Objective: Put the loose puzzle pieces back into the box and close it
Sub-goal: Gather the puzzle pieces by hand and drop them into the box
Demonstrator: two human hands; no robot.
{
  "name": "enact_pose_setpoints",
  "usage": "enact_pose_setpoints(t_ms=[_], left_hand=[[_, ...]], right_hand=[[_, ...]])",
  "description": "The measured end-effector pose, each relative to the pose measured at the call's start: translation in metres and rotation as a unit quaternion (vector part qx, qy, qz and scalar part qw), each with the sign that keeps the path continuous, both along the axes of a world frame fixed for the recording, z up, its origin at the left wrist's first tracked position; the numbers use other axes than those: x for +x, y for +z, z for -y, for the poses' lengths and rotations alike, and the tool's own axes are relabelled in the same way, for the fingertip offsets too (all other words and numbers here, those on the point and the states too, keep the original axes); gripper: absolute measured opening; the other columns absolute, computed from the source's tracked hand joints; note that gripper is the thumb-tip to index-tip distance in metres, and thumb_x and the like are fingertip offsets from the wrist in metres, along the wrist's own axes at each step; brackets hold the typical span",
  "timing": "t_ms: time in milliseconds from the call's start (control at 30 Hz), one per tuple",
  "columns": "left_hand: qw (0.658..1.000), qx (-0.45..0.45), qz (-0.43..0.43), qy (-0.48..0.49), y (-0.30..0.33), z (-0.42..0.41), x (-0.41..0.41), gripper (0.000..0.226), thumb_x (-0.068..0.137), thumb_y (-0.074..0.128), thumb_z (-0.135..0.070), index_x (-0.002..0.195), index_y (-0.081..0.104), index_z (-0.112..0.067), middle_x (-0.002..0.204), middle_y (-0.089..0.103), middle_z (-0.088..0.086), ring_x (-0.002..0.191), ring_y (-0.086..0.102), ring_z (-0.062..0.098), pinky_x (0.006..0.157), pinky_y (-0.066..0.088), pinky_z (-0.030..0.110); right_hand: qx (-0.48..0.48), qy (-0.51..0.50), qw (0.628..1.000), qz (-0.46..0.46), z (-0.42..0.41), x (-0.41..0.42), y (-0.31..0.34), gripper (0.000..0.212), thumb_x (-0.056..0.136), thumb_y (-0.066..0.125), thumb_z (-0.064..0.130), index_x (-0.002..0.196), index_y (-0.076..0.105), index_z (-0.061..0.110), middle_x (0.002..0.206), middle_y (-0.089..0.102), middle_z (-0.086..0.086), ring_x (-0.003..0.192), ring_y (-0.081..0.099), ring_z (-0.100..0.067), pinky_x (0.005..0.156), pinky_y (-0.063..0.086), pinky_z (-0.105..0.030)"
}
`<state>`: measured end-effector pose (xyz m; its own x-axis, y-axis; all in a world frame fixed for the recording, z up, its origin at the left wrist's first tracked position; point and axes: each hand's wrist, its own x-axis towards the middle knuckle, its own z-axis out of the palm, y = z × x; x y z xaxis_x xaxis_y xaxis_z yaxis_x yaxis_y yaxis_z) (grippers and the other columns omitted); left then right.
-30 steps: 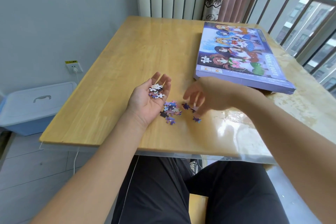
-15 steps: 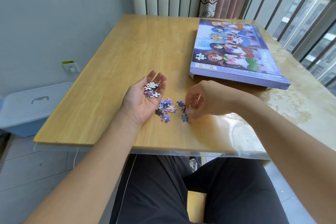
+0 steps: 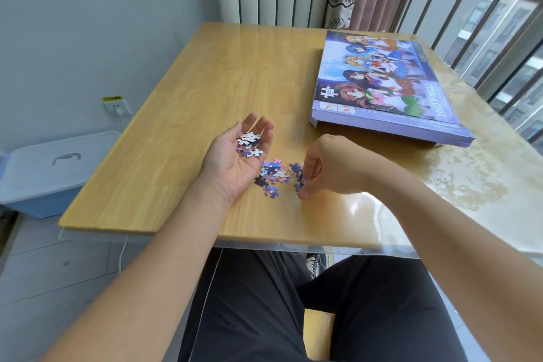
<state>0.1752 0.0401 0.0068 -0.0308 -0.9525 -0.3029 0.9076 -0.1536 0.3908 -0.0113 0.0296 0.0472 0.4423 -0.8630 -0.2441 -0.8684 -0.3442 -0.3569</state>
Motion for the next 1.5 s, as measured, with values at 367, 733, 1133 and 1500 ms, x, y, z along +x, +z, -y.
enact_pose_setpoints(t_ms=[367,733,1133,1500], left_hand=[[1.000,-0.001,-0.004,0.002,0.000,0.000,0.000,0.030,0.107,0.042,-0.017,0.107,0.065,0.001,0.103,0.068,0.018,0.094,0.070,0.031,0.086,0.060,0.036],[1.000,-0.005,-0.003,-0.002,-0.002,0.000,0.001,0.030,0.107,0.042,-0.018,0.111,0.065,0.000,0.105,0.068,0.018,0.098,0.070,0.031,0.089,0.059,0.035],[1.000,-0.004,-0.003,-0.001,-0.001,-0.001,0.001,0.029,0.107,0.042,-0.018,0.111,0.064,0.000,0.105,0.069,0.018,0.096,0.071,0.030,0.089,0.059,0.035],[1.000,-0.003,-0.003,-0.001,-0.001,-0.001,0.001,0.029,0.107,0.041,-0.018,0.112,0.064,0.000,0.104,0.068,0.018,0.097,0.070,0.030,0.091,0.057,0.035]], right_hand=[[0.001,-0.004,1.000,0.003,0.000,0.002,0.004,0.040,0.063,0.094,0.036,0.092,0.074,0.016,0.089,0.070,0.001,0.081,0.067,-0.021,0.069,0.057,-0.035],[0.007,0.007,1.000,0.017,-0.001,0.004,0.006,0.050,0.064,0.094,0.030,0.104,0.068,0.016,0.091,0.067,0.006,0.083,0.064,-0.016,0.072,0.055,-0.032],[0.035,0.009,0.999,0.013,-0.001,0.008,0.005,0.022,0.070,0.091,0.018,0.086,0.075,0.020,0.083,0.074,0.001,0.080,0.072,-0.023,0.075,0.061,-0.038],[0.037,-0.001,0.999,0.020,-0.003,0.009,0.006,0.021,0.069,0.091,0.018,0.086,0.079,0.021,0.081,0.075,-0.001,0.077,0.073,-0.025,0.071,0.062,-0.042]])
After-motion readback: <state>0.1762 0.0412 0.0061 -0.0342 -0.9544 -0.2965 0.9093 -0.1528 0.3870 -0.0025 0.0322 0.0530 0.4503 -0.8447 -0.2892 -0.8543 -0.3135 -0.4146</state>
